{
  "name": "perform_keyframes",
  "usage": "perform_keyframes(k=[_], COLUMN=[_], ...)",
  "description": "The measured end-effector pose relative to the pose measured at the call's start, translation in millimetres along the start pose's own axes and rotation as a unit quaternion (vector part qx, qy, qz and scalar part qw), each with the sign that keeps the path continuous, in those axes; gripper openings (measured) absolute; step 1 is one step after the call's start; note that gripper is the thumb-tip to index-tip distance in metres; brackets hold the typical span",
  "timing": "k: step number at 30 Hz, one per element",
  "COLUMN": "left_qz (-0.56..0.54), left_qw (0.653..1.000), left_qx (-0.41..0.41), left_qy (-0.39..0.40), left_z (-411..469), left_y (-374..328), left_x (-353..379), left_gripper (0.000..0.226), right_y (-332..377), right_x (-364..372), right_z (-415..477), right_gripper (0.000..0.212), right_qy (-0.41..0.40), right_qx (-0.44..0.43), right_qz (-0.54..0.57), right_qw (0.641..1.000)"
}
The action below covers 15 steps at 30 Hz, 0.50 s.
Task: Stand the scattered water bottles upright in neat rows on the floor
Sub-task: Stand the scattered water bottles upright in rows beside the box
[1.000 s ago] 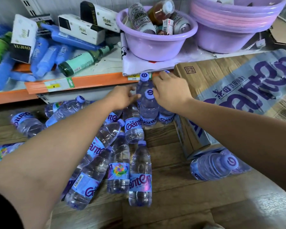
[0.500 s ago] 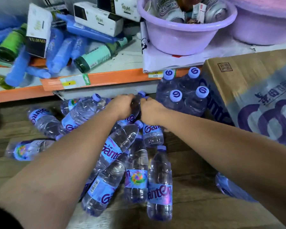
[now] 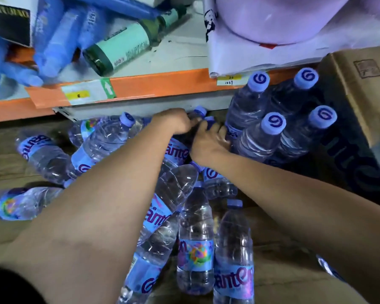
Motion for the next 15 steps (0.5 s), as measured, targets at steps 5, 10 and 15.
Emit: perform_keyframes(k=[5,10,15], left_qz=[-0.030,-0.093,-0.131], left_qw=[0.999,0.995,0.986], left_qx=[-0.001,-0.017,-0.034], left_qy=[0.024,-0.014,-0.098], left_z=[7,3,-14], left_y=[-4,-4,-6], left_x=[1,-5,-15], left_gripper=[0.070,0.048,0.034], right_y=[-1,-7,-7], right_x=[5,-1,-11], right_z=[1,9,2], right_gripper=[0.067,0.081,0.087], right_qy=[-0.056,-0.006,0.014], right_qx=[-0.001,0.019,0.020], right_qz=[0.024,0.116,0.157], right_qw=[0.998,0.993,0.987])
Point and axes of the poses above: each hand's wrist, its own z-axis towards the middle knuckle, its own x-axis out of the palm, y = z × x, the point moved 3 cm from there along z, towards the middle knuckle, and after that the axes turned 15 degrees about x, right-handed, at the moved point
